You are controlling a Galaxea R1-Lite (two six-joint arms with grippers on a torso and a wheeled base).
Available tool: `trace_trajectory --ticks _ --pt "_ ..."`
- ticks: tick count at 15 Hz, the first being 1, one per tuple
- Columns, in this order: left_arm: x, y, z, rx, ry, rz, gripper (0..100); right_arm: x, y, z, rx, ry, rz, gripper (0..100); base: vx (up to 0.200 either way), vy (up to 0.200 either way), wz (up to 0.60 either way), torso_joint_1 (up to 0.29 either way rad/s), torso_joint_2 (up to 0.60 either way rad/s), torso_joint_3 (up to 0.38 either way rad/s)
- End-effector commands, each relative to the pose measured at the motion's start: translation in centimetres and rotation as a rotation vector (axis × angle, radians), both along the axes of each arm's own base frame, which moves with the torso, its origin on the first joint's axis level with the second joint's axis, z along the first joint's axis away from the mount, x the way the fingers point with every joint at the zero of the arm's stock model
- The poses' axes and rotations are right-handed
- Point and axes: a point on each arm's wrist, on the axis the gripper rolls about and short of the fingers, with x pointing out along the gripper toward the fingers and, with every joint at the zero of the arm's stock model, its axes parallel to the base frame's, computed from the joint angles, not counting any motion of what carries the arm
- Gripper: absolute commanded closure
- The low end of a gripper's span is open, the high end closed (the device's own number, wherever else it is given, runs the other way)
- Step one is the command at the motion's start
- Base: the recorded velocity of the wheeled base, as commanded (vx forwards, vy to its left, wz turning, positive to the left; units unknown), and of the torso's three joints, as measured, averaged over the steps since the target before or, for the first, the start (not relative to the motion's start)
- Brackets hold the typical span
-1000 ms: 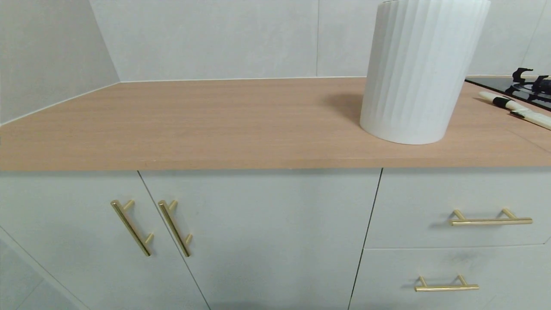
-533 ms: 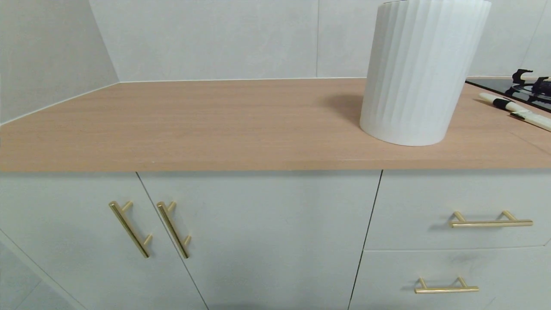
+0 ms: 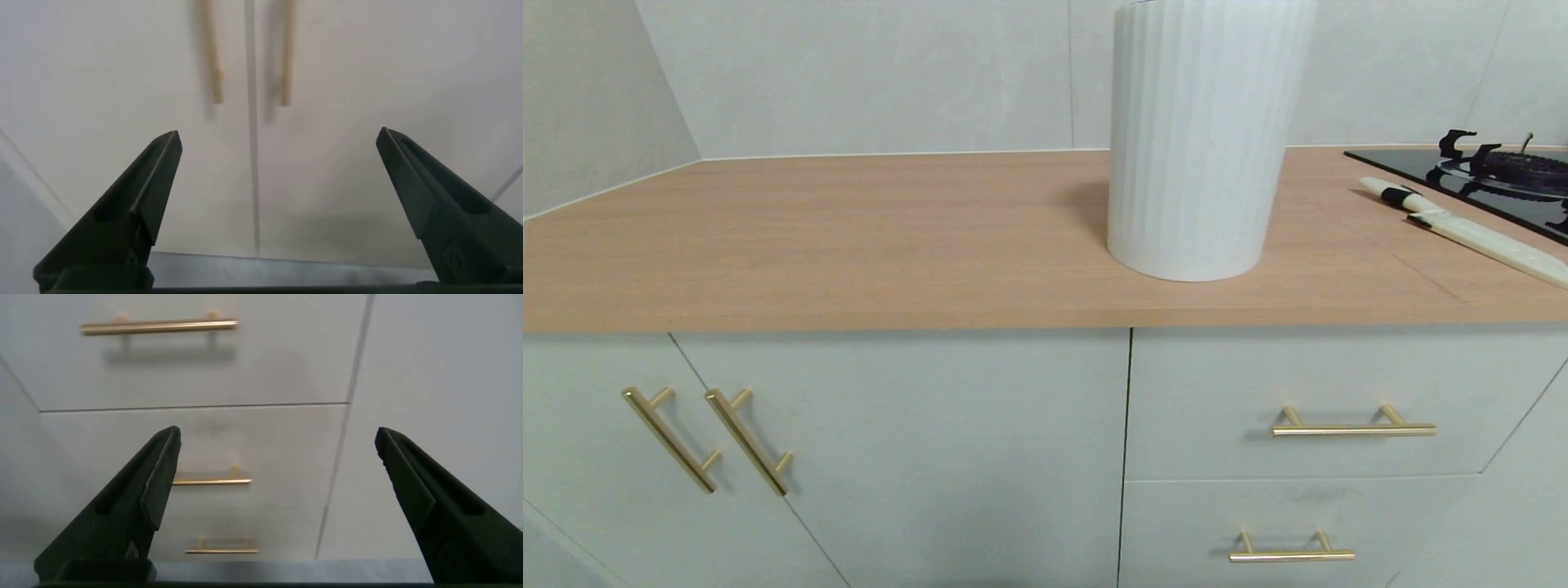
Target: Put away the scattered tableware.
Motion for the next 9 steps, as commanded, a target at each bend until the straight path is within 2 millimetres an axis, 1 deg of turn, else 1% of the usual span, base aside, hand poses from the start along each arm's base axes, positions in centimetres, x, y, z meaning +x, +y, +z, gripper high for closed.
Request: trace_trajectory --ticks 1,2,9 --pt "0.0 0.0 -0.01 0.0 0.001 0.001 0 0.01 0.0 0.0 0.0 0.001 0.001 0 0.0 -0.2 0.0 0.002 0.01 0.002" --pt "0.0 0.0 -0.01 0.0 0.001 0.001 0 0.01 0.0 0.0 0.0 0.001 0.0 0 0.0 -0.2 0.0 0.002 0.0 -0.002" --pt "0.0 0.0 -0.01 0.0 0.001 0.001 0 0.01 0.0 0.0 -0.002 0.001 0.0 0 0.0 0.0 0.0 0.0 0.0 0.0"
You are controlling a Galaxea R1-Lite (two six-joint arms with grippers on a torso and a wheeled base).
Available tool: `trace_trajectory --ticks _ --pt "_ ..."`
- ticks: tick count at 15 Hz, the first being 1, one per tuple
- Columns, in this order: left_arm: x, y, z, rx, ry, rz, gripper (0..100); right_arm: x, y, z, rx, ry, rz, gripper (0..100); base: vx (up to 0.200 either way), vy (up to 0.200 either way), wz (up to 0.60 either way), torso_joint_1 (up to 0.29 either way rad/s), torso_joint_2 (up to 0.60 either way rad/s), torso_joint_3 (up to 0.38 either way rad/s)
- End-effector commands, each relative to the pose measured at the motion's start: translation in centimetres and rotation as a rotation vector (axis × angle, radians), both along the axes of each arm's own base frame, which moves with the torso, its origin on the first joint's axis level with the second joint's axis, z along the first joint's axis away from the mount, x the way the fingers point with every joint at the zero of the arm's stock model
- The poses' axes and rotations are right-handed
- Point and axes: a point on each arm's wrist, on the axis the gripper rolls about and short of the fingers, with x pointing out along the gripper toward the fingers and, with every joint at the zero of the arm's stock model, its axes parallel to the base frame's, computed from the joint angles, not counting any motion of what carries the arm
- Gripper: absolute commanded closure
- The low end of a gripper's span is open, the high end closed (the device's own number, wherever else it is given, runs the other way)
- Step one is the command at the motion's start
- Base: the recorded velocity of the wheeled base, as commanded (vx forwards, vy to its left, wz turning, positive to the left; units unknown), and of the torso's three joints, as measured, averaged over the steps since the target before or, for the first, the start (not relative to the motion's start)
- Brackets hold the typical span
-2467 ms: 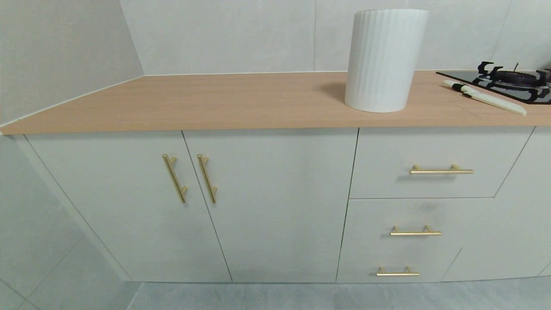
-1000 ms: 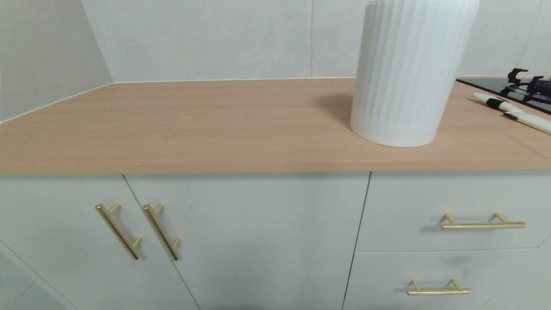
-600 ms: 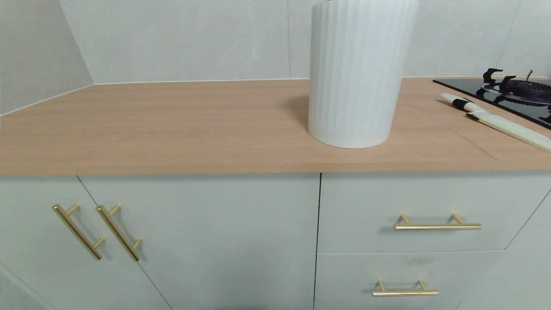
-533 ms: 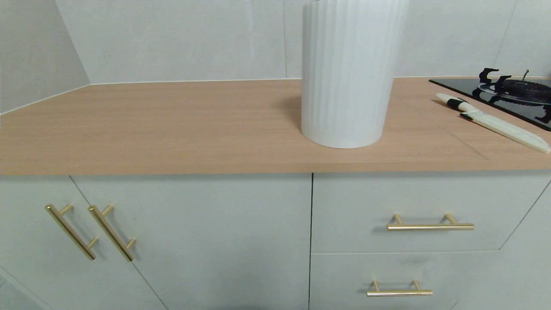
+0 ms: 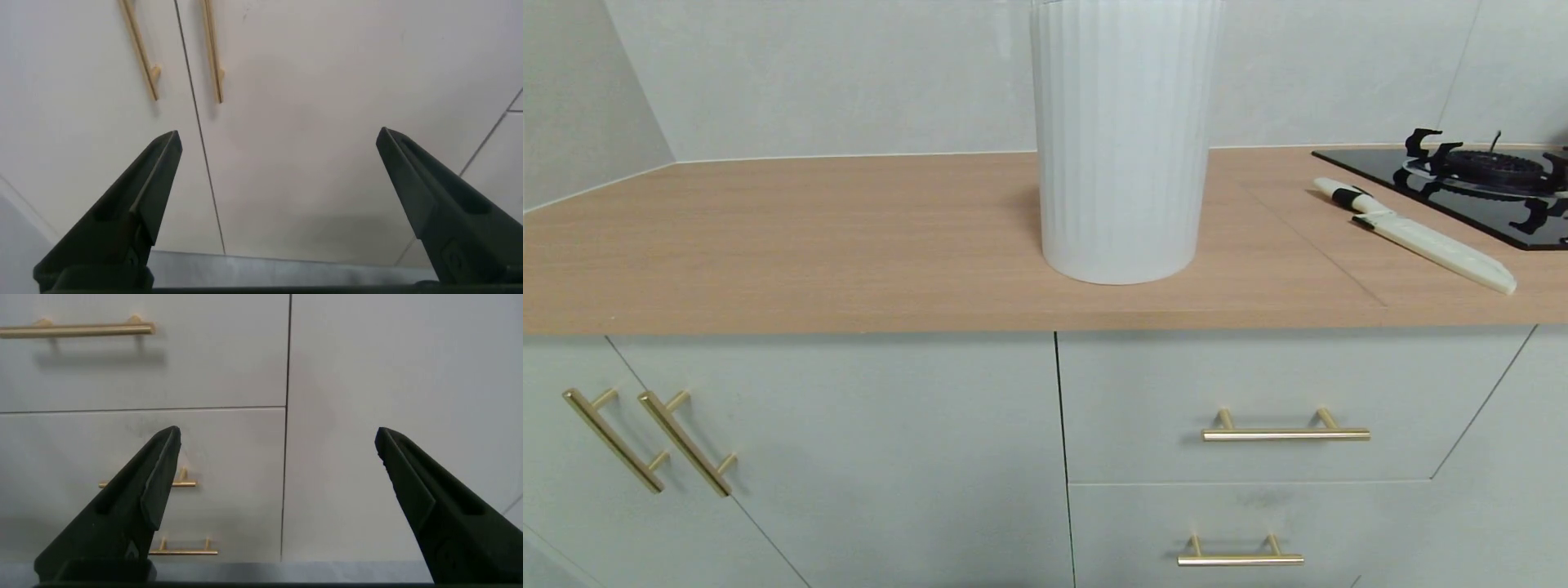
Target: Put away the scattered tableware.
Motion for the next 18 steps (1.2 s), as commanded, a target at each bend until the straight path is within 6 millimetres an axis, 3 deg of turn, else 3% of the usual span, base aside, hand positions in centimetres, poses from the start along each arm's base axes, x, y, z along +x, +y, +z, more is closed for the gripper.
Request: trace_trajectory --ticks 1,4,8,18 --pt "0.0 0.0 0.01 -0.001 0.0 0.0 0 0.01 0.0 0.0 0.0 0.001 0.0 0 0.0 0.0 0.0 0.0 0.0 0.0" --pt "0.0 0.0 0.01 -0.001 0.0 0.0 0 0.01 0.0 0.0 0.0 0.001 0.0 0 0.0 0.0 0.0 0.0 0.0 0.0" --pt "0.0 0.0 0.01 -0.001 0.0 0.0 0 0.01 0.0 0.0 0.0 0.001 0.0 0 0.0 0.0 0.0 0.023 -0.21 -0.29" --pt "0.0 0.0 0.01 -0.001 0.0 0.0 0 0.01 0.0 0.0 0.002 0.001 -0.002 0 0.0 0.0 0.0 0.118 -0.49 -0.333"
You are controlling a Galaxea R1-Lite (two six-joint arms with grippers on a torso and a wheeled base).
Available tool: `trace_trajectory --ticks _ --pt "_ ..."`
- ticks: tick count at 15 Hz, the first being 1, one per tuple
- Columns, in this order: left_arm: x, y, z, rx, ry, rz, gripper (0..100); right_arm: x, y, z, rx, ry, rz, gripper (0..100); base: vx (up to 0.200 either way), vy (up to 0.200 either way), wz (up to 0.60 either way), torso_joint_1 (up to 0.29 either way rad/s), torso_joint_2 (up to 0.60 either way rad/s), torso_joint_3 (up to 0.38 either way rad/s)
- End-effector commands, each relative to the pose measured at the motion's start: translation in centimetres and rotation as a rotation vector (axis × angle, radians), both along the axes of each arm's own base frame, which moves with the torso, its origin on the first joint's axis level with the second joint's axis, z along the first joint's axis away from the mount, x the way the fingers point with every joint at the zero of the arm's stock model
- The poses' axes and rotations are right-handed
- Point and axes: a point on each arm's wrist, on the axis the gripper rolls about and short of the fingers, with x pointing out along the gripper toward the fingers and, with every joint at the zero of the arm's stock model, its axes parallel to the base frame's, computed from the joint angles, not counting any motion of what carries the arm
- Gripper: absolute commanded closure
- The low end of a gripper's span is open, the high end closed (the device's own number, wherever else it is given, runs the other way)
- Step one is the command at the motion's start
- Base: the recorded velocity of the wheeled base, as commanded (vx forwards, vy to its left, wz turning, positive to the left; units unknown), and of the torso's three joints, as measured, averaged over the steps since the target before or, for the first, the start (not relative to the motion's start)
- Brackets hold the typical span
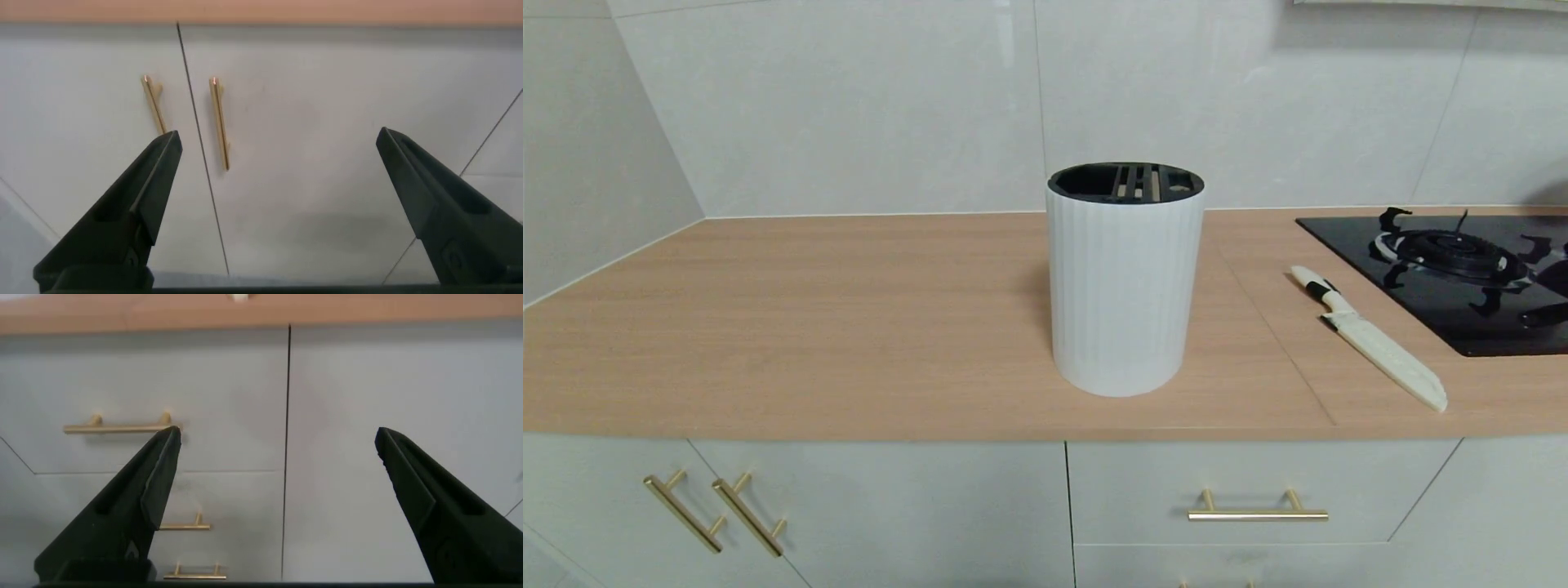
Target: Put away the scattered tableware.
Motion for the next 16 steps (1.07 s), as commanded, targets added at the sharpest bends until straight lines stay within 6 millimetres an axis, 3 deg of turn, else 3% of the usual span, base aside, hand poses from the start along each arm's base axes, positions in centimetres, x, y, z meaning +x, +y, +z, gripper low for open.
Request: trace_trajectory --ticks 1,16 --pt "0.0 0.0 0.0 0.0 0.001 0.001 0 0.01 0.0 0.0 0.0 0.001 -0.001 0 0.0 0.0 0.0 0.173 -0.48 -0.315" --pt "0.0 0.0 0.0 -0.001 0.0 0.001 0 0.01 0.0 0.0 0.0 0.001 -0.001 0 0.0 0.0 0.0 0.212 -0.52 -0.305"
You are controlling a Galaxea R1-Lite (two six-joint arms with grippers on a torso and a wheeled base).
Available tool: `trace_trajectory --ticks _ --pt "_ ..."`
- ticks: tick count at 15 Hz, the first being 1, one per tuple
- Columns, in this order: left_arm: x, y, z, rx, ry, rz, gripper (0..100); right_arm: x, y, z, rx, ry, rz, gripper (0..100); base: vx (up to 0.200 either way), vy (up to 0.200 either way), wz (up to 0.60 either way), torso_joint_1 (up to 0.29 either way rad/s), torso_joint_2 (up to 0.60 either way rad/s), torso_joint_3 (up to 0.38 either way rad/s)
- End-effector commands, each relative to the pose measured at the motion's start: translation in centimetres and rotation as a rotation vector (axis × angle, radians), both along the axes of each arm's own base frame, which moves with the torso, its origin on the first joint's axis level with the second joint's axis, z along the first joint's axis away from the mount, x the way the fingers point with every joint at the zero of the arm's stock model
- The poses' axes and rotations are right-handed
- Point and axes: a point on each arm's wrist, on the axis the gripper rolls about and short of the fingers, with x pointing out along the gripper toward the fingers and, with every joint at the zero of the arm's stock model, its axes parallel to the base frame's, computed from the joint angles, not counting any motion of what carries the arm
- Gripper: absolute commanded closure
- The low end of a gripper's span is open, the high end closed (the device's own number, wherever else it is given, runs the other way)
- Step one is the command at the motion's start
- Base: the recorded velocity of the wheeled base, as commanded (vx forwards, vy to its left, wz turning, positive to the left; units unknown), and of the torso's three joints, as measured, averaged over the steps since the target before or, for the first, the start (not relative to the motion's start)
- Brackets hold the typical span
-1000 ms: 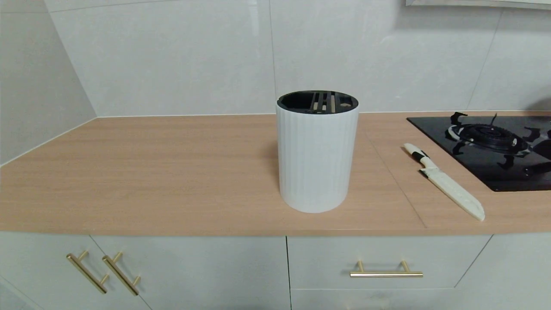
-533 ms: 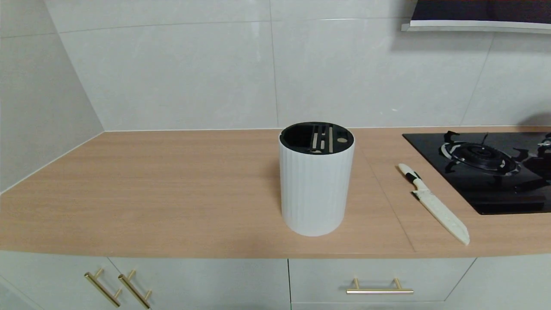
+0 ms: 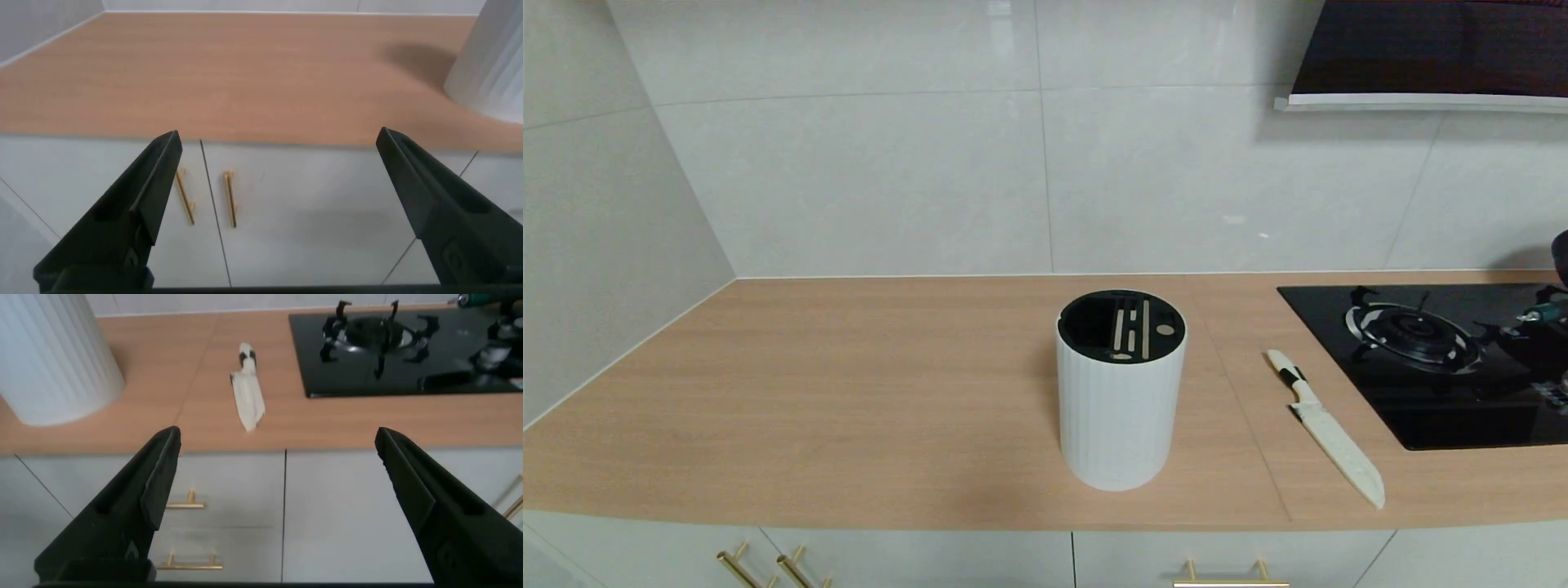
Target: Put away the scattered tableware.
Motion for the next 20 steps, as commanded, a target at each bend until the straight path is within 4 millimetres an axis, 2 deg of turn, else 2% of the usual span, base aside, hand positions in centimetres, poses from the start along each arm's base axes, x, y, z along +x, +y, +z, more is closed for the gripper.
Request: trace_trajectory --ticks 1,10,20 --pt "0.0 0.0 0.0 -0.001 0.0 0.001 0 0.01 0.0 0.0 0.0 0.001 0.0 0 0.0 0.0 0.0 0.271 -0.6 -0.325" --pt "0.0 0.0 0.0 -0.001 0.0 0.001 0 0.01 0.0 0.0 0.0 0.001 0.0 0 0.0 0.0 0.0 0.22 -0.47 -0.256" --pt "0.0 0.0 0.0 -0.001 0.0 0.001 0 0.01 0.0 0.0 -0.037 0.002 0.003 0 0.0 0.0 0.0 0.009 -0.02 -0.011"
